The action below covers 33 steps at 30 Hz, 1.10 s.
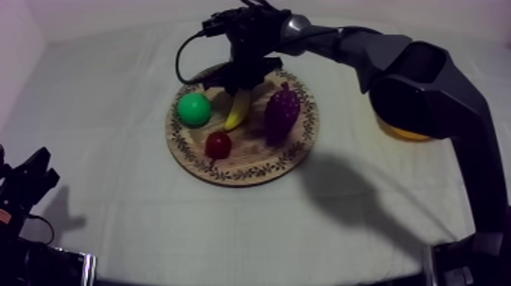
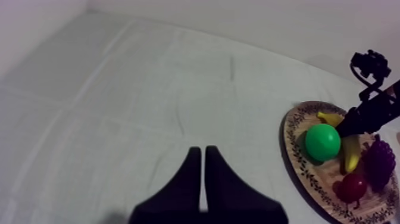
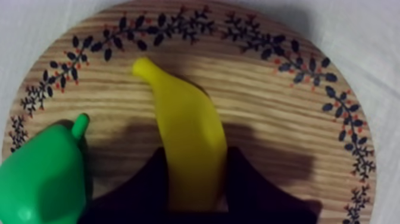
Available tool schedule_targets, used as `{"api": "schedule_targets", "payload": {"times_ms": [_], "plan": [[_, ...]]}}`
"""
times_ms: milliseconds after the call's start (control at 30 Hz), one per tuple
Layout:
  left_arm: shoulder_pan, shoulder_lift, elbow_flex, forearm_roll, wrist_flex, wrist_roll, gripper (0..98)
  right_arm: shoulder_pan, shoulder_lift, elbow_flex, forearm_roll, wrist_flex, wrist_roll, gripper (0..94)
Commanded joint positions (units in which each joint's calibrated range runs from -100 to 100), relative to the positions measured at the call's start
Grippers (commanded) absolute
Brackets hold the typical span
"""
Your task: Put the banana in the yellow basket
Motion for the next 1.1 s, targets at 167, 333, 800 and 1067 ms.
{"api": "schedule_targets", "payload": {"times_ms": [167,333,800,1067], "plan": [[0.02,0.0,0.01,0.0,0.01,0.0,0.0,-0.03,-3.95,2.8,0.96,0.73,-0.74,9.3],[0.02,0.0,0.01,0.0,0.01,0.0,0.0,-0.02,-11.48,6.07,2.22,2.27,-1.06,8.7],[0.02,0.0,0.01,0.0,0.01,0.01,0.0,1.12,-40.37,23.83,9.46,4.84,-0.89,8.5],[0.02,0.0,0.01,0.0,0.01,0.0,0.0,5.61,-55.94,35.79,12.6,3.29,1.06,8.3]]}}
